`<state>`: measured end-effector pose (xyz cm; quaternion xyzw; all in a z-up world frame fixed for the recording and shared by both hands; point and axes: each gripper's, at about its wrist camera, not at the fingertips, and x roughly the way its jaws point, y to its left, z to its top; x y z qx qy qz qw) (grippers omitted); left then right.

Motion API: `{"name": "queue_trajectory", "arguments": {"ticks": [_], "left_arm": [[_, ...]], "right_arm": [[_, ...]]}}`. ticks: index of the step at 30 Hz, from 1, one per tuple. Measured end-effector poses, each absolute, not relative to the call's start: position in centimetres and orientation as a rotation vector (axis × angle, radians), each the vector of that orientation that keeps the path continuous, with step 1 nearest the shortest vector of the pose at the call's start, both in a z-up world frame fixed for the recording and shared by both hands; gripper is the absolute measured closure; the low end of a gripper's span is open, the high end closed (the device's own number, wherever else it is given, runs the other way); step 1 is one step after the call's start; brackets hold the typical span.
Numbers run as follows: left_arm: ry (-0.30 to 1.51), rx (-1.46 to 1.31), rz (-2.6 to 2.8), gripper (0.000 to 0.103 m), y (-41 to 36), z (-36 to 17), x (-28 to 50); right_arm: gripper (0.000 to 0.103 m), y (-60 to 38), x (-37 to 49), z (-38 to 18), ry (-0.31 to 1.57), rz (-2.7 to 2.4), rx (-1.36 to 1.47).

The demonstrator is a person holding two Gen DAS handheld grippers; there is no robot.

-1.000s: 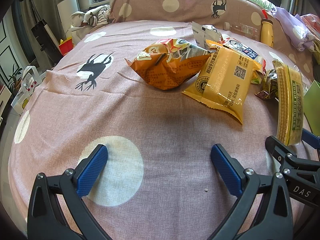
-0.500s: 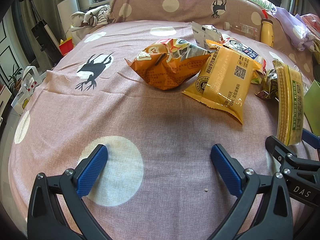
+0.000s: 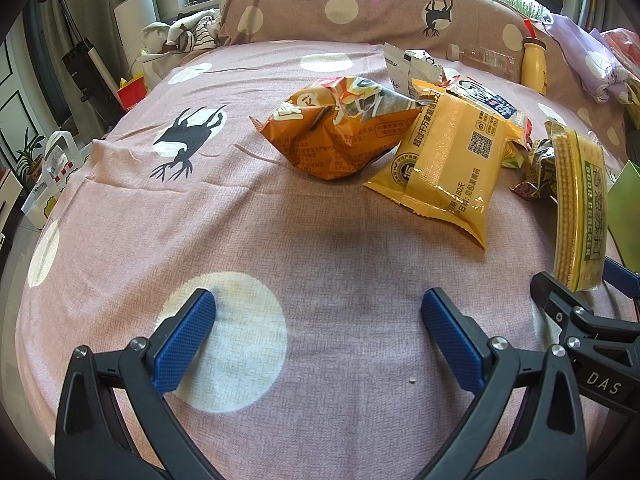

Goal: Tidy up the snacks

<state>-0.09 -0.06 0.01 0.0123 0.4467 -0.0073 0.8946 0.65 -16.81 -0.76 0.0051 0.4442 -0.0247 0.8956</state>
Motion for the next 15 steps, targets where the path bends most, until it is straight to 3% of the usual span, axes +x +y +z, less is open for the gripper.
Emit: {"name": "queue_trajectory", "arguments": {"ticks": [15], "left_arm": [[1.012,0.025,-0.006,0.000,0.0,0.1,1.0]], "right_arm": [[0.000,-16.6,1.2,-0.5,0.942,-0.052,0.001]]}}
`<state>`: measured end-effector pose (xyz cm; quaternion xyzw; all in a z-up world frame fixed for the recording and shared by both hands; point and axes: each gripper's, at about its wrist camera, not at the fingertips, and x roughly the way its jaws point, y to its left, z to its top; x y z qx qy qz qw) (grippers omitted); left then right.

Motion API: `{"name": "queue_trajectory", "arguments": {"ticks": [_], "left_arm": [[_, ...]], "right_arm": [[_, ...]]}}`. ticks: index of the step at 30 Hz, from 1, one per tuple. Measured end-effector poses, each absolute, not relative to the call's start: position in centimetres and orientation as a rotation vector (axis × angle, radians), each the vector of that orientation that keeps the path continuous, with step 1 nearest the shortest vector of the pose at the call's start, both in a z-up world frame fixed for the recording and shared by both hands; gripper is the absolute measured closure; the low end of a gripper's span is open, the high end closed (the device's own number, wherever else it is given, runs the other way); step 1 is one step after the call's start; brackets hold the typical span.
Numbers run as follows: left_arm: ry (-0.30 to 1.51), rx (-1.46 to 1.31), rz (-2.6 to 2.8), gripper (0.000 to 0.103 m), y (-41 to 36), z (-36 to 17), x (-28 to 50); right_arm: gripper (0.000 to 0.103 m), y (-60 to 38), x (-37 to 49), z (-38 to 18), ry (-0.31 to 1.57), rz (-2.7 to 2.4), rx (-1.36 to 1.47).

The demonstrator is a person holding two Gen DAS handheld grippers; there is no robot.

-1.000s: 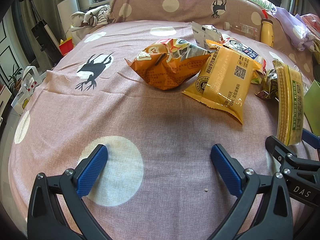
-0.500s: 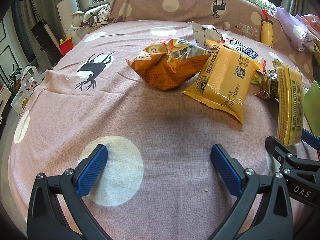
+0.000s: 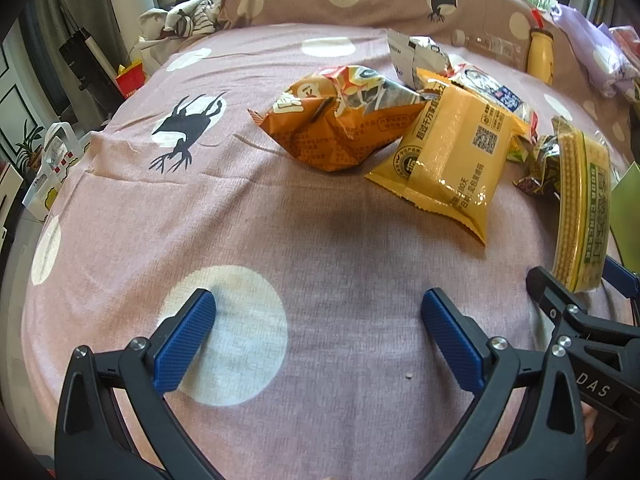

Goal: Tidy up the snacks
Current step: 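Grasp the yellow-green soda cracker pack with the right gripper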

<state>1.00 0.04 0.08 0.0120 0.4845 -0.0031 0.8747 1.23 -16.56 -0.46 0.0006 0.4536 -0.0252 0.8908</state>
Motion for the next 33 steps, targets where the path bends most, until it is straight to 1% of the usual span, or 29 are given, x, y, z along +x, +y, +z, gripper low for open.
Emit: {"name": "queue_trajectory", "arguments": {"ticks": [4,6,8,10,14,15,18,20,22,24,25,26,27,29,31,33], "left_arm": [[1.050,-0.041,-0.005,0.005,0.7,0.9,0.5],[1.044,-0.086,-0.017,0.010,1.2,1.9,0.1],[1.037,-0.114,-0.034,0.013,1.4,2.9,-0.2],[1.004,-0.172,-0.099,0.014,1.4,4.5,-0.5],[0.962,-0.296,-0.254,0.017,0.2,7.6,-0.2],[0.961,-0.285,-0.283,0.020,-0.7,8.4,0.1],[0.923,-0.149,-0.289,0.023,-4.1,10.6,0.9],[0.911,-0.104,-0.312,0.025,-6.1,10.9,1.3],[0.942,-0.129,-0.374,0.033,-6.8,10.0,2.2],[0.983,-0.146,-0.416,0.043,-7.8,8.5,2.7],[0.993,-0.152,-0.422,0.047,-8.1,7.9,2.8],[1.004,-0.152,-0.426,0.054,-8.5,7.3,3.2],[1.018,-0.154,-0.436,0.056,-9.0,6.8,3.5],[1.033,-0.175,-0.465,0.061,-9.5,6.3,3.7],[1.036,-0.168,-0.466,0.062,-10.1,5.8,3.7],[1.042,-0.150,-0.465,0.065,-10.5,5.5,3.6]], "right_arm": [[0.000,-17.1,1.3,0.7,1.029,-0.027,0.071],[0.000,-17.9,0.2,2.8,0.992,0.018,0.149],[0.000,-18.4,-0.8,4.8,0.951,0.037,0.184],[0.000,-19.2,-1.7,7.6,0.894,0.058,0.239],[0.001,-19.7,-1.6,11.4,0.856,0.096,0.292],[0.002,-19.7,-1.3,12.5,0.840,0.101,0.284],[0.013,-20.6,-0.3,13.6,0.819,0.092,0.311],[0.018,-21.8,0.2,13.4,0.813,0.082,0.366],[0.025,-22.6,0.2,12.3,0.813,0.078,0.399],[0.028,-23.3,0.5,10.7,0.835,0.101,0.442],[0.029,-23.6,0.7,9.9,0.851,0.106,0.475],[0.030,-23.9,0.9,9.0,0.871,0.104,0.508],[0.030,-24.2,1.1,7.9,0.894,0.108,0.545],[0.030,-24.1,1.4,6.7,0.927,0.115,0.570],[0.031,-23.8,1.7,6.5,0.929,0.121,0.548],[0.031,-23.7,2.0,6.3,0.920,0.115,0.531]]}}
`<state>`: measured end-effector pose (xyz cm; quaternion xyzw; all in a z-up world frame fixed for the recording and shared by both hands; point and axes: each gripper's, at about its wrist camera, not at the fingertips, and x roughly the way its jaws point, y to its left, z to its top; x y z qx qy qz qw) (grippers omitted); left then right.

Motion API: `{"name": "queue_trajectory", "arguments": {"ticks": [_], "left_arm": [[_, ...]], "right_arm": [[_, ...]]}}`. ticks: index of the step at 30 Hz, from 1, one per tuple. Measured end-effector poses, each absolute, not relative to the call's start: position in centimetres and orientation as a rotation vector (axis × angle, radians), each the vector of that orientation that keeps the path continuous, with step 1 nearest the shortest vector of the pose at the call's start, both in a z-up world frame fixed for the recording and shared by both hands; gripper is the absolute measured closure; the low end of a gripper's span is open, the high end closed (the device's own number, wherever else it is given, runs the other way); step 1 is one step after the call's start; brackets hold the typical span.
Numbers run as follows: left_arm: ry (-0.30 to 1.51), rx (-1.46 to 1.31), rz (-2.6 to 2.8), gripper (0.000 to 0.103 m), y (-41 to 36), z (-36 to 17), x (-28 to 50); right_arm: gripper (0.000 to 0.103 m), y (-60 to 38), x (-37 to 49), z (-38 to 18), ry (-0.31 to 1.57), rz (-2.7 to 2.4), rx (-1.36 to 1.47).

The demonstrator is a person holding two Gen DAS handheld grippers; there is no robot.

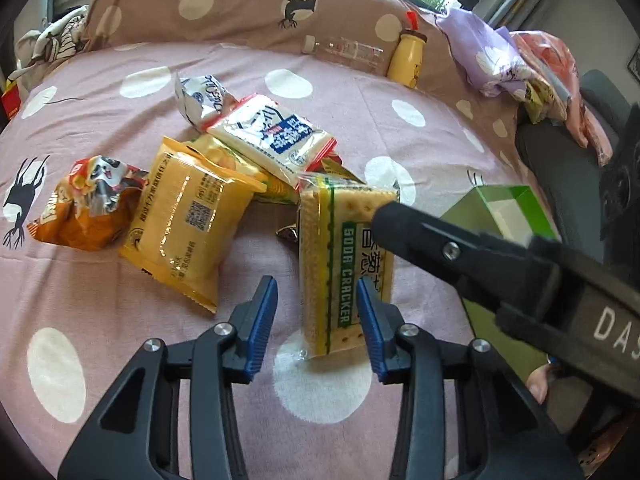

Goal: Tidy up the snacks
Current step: 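Grasp the yellow-green soda cracker pack with the right gripper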

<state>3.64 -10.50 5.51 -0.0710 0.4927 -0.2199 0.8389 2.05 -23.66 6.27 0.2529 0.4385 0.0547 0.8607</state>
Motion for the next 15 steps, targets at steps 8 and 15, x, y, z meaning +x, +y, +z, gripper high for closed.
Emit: {"name": "queue_trajectory", "arguments": {"ticks": [8,15], "left_arm": [[1.030,-0.161,-0.522,0.073,-11.5,4.7,3.5],[0.986,-0.115,-0.506,0.075,-12.1,5.5,2.8]], "right_arm": [[0.042,-23.8,3.3,3.1,1.029,0.160,0.597],[0.048,-23.6,2.5,4.0,1.007,0.142,0.574]]}}
